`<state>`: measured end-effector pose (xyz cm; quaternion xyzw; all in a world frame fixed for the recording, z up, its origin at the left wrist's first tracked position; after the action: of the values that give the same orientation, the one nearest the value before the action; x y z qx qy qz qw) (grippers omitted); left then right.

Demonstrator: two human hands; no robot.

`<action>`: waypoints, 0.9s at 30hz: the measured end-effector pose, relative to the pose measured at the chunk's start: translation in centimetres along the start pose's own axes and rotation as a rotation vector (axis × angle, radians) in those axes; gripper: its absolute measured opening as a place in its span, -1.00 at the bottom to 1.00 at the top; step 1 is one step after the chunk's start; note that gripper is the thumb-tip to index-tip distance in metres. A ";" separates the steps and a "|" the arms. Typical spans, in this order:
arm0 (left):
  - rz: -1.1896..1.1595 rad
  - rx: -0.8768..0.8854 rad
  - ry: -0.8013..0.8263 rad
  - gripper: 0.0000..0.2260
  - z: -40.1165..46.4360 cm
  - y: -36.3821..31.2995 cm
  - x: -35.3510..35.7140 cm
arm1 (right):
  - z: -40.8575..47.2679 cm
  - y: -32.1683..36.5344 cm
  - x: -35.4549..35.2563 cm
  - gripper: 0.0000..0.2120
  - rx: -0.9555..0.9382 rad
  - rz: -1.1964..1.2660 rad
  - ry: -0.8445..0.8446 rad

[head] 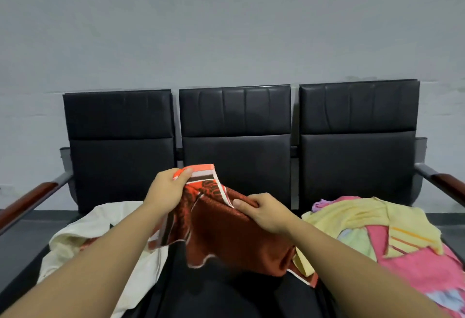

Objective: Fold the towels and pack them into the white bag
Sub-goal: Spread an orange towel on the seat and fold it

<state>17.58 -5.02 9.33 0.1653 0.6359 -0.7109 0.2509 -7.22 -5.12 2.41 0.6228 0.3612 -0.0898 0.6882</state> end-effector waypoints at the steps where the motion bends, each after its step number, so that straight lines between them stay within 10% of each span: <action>1: 0.017 -0.001 -0.009 -0.69 0.0 0.5 -0.1 | -0.3 0.0 -0.4 -0.50 0.013 -0.019 0.016; 14: -0.254 -0.241 -0.056 -0.64 -0.4 2.3 1.3 | -4.2 -3.5 -6.2 -0.41 0.166 -0.208 0.120; 20: -0.126 -0.149 0.139 -0.71 -0.6 2.4 0.2 | -7.0 -7.9 -7.0 -0.75 0.355 -0.604 0.376; 27: -0.098 -0.196 -0.273 -0.59 -0.4 4.7 -4.7 | -7.5 -9.7 -9.0 -0.81 0.390 -0.641 0.266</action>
<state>24.09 -4.28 8.03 0.0106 0.6696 -0.6726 0.3149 -22.19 -3.12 0.42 0.6035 0.5996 -0.2855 0.4413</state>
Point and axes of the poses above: each hand's wrist, its own z-axis towards the middle knuckle, its own x-axis out of the palm, y = z × x, the point moved 7 cm from there along z, towards the middle knuckle, and after that the axes turned 6 degrees about y, right-handed, at the moved point
